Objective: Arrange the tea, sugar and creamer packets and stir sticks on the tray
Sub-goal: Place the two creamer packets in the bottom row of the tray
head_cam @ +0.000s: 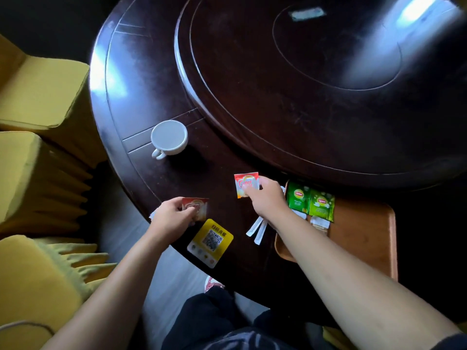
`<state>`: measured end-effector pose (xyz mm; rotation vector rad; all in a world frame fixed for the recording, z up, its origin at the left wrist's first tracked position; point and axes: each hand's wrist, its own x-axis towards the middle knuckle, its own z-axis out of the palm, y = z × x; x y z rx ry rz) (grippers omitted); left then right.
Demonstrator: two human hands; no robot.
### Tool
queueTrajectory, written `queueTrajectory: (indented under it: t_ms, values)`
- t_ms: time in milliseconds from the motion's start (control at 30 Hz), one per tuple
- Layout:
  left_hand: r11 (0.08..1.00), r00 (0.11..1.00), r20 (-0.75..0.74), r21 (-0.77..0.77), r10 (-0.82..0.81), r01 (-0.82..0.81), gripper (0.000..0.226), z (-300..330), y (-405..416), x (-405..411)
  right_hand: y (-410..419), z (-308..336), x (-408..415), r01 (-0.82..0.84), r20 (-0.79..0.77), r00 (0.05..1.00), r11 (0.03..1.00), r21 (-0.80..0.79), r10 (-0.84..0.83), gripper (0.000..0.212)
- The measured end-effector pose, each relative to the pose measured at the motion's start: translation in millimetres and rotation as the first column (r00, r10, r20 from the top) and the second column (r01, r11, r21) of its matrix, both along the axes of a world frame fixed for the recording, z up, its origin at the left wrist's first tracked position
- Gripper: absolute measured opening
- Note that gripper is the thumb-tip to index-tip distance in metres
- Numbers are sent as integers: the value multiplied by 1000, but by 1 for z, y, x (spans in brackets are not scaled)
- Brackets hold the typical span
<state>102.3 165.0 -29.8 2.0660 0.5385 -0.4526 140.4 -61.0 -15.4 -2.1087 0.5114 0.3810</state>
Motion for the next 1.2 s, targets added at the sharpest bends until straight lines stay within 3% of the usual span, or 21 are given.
queueTrajectory:
  t_ms: [133,267,433,533,667,900,1100,1200]
  values:
    - [996,997,-27,-65,-66,64,12,9,-28,4,-46,12,-27,66,-17,998,997,36,-66,16]
    - [974,987,-25,-168,-158,151,19,19,-70,5,-93,18,-58,245,-53,969,968,52,-242,25]
    - [926,953,-43,-253,-301,281,21,30,-126,-1,-140,19,-100,353,-80,934,935,43,-349,18]
    - [901,918,-11,-193,-397,388,12,30,-154,-8,-160,16,-118,357,-72,933,929,100,-351,8]
    - [852,854,-1,-70,-520,519,5,26,-184,-15,-179,7,-137,323,-87,945,941,101,-315,14]
    - [744,756,-53,145,-652,652,23,10,-204,-32,-183,-14,-154,211,-156,967,977,39,-202,26]
    - [664,703,34,364,-710,653,42,4,-205,-44,-176,-22,-156,79,-142,985,983,-163,-103,24]
    - [617,620,153,428,-769,660,48,0,-204,-50,-174,-18,-159,-10,-113,993,951,-309,-27,39]
